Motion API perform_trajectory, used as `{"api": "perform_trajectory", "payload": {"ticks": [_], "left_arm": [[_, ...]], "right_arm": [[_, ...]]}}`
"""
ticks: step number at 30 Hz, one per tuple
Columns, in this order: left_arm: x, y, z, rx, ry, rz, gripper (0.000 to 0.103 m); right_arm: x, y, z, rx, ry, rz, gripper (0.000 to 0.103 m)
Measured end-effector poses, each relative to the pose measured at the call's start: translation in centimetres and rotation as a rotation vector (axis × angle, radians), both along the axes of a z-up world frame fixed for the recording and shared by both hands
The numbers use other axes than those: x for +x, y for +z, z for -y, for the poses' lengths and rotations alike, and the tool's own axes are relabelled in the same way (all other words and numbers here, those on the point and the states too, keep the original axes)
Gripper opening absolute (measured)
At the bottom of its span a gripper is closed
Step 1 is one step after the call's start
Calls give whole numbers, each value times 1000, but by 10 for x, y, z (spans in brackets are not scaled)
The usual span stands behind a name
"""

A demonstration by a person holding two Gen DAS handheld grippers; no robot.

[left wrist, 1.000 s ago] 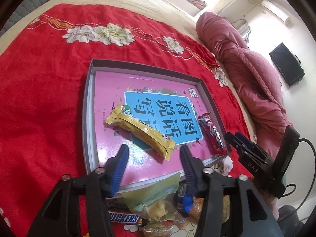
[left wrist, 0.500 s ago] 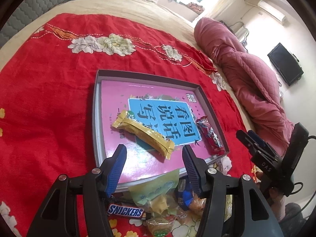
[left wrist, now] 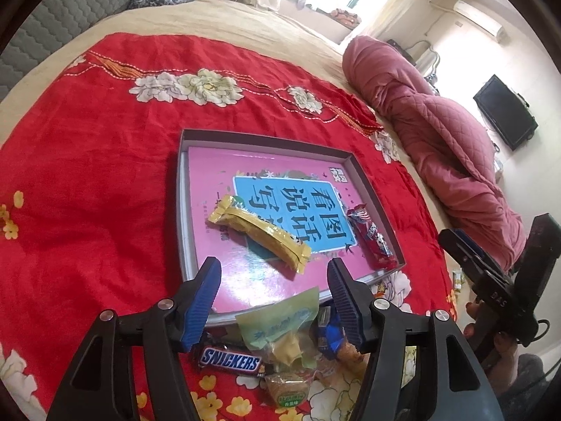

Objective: Organize snacks
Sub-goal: 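Withdraw both open tools from the tray back toward the snack pile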

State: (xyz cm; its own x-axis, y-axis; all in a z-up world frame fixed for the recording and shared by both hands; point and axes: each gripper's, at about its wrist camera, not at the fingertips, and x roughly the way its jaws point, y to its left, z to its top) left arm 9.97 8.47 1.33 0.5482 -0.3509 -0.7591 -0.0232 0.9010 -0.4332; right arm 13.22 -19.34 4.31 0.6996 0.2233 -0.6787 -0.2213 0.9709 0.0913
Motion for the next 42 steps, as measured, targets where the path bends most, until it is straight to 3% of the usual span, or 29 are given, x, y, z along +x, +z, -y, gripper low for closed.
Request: {"api": "perform_trajectory", "payload": {"ticks": [15,23,42], "left_arm": [[-23,8,8,24,18,5,65],[-36,1,13,38,19,-12,65],[-56,-6,33,72,-20,-51,65]], "right_arm": [[-21,12,-1,58,57,18,98],[-37,6,-8,98,158,-37,100],[-74,-9,-31,-14,266,-65,100]]}}
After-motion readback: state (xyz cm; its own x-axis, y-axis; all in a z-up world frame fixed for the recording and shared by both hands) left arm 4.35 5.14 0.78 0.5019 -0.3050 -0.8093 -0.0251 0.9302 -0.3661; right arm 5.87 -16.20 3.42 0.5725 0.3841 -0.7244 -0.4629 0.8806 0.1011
